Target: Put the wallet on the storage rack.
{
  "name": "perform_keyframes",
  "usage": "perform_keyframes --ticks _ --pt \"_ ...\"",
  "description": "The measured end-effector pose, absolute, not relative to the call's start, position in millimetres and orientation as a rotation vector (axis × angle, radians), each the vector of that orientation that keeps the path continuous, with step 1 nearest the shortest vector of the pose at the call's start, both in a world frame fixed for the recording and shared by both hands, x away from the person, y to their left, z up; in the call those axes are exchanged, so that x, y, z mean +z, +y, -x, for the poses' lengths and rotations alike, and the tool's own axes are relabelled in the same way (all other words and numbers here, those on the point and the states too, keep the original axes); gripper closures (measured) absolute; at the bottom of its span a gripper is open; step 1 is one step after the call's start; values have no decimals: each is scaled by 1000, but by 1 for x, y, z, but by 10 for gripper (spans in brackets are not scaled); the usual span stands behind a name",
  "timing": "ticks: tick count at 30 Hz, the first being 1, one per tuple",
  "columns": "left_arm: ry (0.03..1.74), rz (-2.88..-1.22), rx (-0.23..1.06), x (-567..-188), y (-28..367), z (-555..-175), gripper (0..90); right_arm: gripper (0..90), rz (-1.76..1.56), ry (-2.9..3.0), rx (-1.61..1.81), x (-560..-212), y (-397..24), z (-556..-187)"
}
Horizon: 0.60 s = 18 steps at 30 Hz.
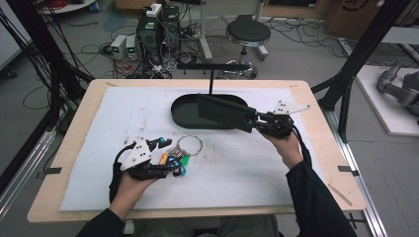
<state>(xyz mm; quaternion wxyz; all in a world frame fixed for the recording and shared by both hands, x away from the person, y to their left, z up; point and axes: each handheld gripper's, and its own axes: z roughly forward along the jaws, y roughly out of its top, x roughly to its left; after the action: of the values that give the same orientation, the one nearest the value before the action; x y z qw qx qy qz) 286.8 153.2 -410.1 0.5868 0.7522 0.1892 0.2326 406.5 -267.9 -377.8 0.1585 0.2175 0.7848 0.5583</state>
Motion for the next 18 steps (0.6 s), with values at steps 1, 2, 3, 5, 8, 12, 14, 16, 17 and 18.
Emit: perform_keyframes --ticks 1,2,3,5,8,12,14,16,17,18 --pt "442 -1746 536 -410 152 -286 352 770 -622 2244 1596 -378 -268 -407" --pt "437 -1742 533 -410 151 -286 352 770 -615 2238 1597 -378 -265 -410" --pt "429 -1745 533 -409 150 -285 352 770 -624 2236 1602 -379 -262 -416" --pt "413 -1748 535 -409 149 -284 352 770 -612 2245 1588 -380 -257 -423" --pt "409 -1744 533 -408 148 -283 352 770 -618 2251 1590 -380 -253 -429" --pt "401 -1733 539 -406 148 -282 352 771 -624 2247 1603 -384 -242 -445" --pt "401 -1731 539 -406 149 -282 352 770 -623 2253 1596 -384 -239 -448" --pt "403 -1730 541 -406 149 -281 352 770 -625 2260 1582 -386 -233 -454" --pt "403 -1731 543 -406 150 -281 352 770 -624 2259 1580 -388 -226 -459" --pt "402 -1730 545 -406 151 -281 352 770 -620 2261 1576 -389 -224 -461"
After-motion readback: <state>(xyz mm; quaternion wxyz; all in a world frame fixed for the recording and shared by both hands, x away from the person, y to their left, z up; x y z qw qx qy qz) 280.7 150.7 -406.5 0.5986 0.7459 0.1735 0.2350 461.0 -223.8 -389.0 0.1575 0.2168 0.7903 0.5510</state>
